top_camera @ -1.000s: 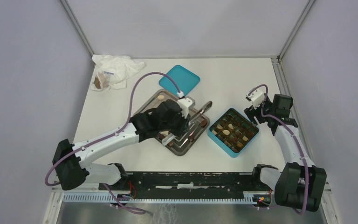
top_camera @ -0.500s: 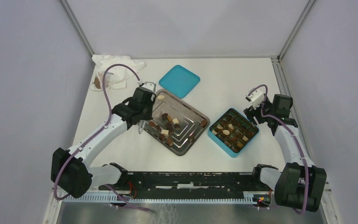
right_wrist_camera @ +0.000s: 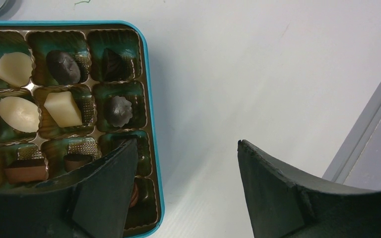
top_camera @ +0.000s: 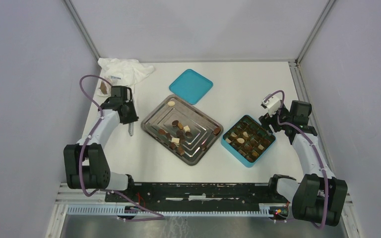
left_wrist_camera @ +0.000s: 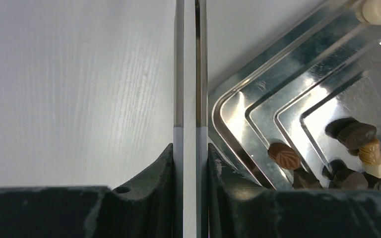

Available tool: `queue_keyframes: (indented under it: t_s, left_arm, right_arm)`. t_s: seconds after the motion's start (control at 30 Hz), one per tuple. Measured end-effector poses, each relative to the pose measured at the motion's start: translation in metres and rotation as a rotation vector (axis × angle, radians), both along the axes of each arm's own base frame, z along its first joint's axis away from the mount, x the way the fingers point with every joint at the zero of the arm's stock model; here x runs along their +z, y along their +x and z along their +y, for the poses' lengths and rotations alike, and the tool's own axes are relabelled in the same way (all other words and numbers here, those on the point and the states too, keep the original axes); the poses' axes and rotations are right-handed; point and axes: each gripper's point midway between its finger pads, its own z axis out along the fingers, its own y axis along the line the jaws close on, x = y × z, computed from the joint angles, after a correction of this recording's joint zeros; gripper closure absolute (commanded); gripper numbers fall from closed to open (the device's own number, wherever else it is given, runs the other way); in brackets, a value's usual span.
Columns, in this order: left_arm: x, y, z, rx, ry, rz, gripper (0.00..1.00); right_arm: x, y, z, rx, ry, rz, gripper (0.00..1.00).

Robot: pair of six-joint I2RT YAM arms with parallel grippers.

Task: Pack the chocolate
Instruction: Place the clamp at the center of the board.

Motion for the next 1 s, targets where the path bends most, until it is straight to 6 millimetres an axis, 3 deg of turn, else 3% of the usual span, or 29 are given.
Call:
queue_keyframes:
  t_s: [0.2, 0.77, 1.0]
  left_arm:
    - [-0.012, 0.000, 0.022, 0.069, -0.006, 0.036, 0.73]
    - [-0.051, -0.002, 0.027, 0.085, -0.003, 0.151, 0.67]
    - [-0.072, -0.010, 0.028, 0.090, -0.006, 0.226, 0.56]
  right_arm:
    - [0.000, -0.003, 0.005, 0.019, 0.017, 0.004, 0.21]
    - [0.006, -0.010, 0.018, 0.073, 0.063, -0.001, 0.21]
    - [0.012, -0.011, 0.020, 0.082, 0.067, -0.019, 0.21]
